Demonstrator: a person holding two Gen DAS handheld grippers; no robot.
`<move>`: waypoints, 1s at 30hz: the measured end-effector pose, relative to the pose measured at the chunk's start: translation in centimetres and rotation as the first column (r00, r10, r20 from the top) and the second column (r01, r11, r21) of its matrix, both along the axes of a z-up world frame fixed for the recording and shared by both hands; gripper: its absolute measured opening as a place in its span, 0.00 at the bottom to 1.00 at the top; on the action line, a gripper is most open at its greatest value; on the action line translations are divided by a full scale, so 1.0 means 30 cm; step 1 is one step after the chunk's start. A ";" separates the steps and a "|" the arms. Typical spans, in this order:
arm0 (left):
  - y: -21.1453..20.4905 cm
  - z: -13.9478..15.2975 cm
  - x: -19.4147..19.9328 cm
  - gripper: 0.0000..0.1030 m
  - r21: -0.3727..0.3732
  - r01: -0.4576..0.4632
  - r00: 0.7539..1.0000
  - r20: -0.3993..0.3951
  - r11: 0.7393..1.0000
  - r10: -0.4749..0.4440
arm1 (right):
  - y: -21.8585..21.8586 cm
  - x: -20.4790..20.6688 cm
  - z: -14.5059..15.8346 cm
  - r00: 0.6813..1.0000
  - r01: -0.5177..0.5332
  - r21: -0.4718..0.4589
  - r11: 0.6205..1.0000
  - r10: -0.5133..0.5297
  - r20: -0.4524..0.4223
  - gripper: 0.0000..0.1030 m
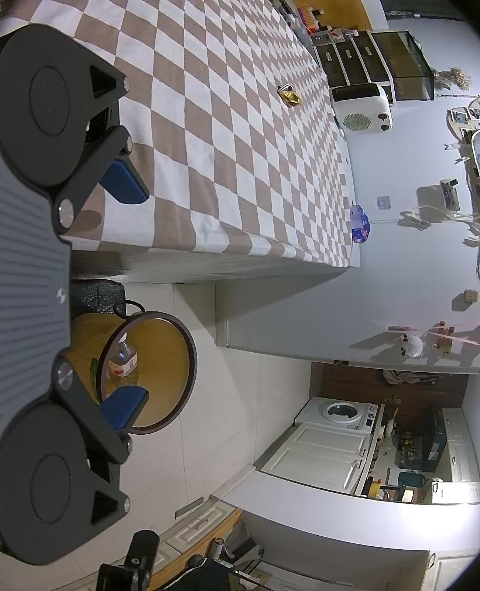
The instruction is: Collect trash
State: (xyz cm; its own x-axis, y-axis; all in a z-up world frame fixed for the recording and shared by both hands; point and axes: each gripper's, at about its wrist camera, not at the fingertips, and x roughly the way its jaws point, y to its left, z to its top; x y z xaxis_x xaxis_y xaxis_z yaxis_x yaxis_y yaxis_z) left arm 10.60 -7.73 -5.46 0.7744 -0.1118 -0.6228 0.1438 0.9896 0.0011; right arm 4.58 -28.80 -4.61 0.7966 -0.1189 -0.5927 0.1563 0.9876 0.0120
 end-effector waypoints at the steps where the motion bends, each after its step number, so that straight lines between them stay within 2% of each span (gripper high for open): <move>1: 0.000 0.000 0.000 1.00 0.000 0.000 1.000 0.001 1.000 0.000 | 0.000 0.000 0.000 1.000 0.000 0.000 1.000 0.000 0.000 1.00; 30: 0.000 0.006 -0.002 1.00 0.004 0.006 1.000 0.003 1.000 -0.006 | 0.006 0.006 -0.006 1.000 0.000 0.001 1.000 0.000 -0.005 1.00</move>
State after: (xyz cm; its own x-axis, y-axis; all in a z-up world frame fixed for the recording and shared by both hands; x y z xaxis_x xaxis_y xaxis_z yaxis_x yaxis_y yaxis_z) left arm 10.53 -7.74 -5.29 0.7758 -0.1138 -0.6206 0.1495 0.9887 0.0056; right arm 4.77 -28.63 -4.80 0.7935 -0.1180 -0.5971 0.1563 0.9876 0.0125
